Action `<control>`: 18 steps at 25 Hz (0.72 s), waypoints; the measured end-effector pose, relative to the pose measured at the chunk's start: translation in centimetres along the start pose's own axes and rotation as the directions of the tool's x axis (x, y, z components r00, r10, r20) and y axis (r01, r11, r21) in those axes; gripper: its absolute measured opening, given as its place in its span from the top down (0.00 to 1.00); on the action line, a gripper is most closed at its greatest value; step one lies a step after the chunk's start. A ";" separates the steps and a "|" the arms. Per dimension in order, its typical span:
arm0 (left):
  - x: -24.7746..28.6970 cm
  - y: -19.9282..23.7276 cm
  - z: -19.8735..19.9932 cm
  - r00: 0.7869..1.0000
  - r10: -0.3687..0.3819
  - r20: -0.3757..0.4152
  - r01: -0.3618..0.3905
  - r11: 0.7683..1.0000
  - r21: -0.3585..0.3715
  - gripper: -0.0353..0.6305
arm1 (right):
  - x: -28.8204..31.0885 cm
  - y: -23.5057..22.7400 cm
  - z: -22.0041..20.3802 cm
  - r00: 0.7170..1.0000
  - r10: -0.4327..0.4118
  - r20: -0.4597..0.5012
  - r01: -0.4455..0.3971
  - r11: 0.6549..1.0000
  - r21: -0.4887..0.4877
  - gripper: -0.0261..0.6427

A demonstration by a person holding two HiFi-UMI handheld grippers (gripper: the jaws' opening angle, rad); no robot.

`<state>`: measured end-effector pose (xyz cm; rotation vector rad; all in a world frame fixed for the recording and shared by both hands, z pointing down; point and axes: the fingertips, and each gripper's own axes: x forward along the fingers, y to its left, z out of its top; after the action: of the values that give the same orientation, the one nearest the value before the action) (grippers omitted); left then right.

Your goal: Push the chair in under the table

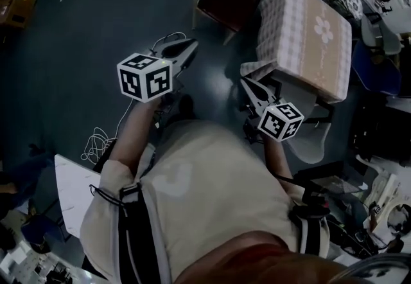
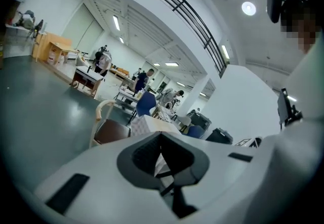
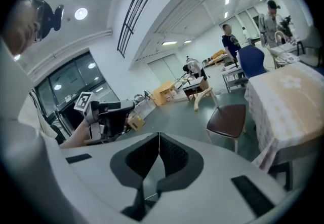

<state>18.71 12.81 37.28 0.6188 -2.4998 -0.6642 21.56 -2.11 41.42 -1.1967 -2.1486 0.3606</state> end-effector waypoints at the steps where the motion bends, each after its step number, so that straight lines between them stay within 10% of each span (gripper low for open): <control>1: -0.9 1.2 0.5 1.000 0.006 0.015 -0.006 1.000 -0.018 0.94 | 1.4 0.8 0.4 1.000 0.021 -0.010 -0.021 1.000 -0.013 0.94; 6: -4.7 6.7 2.4 0.996 0.017 0.090 -0.003 0.988 -0.153 0.94 | 9.0 4.8 2.2 0.991 0.111 -0.073 -0.119 0.988 -0.104 0.94; 18: -11.4 16.7 4.0 0.974 0.190 0.121 -0.163 0.966 -0.201 0.94 | 19.6 9.0 4.2 0.966 0.215 -0.140 -0.232 0.966 -0.116 0.94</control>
<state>20.52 33.19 39.66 0.2832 -2.5406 -0.8913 17.32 19.48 41.44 -1.5032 -1.9580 0.2354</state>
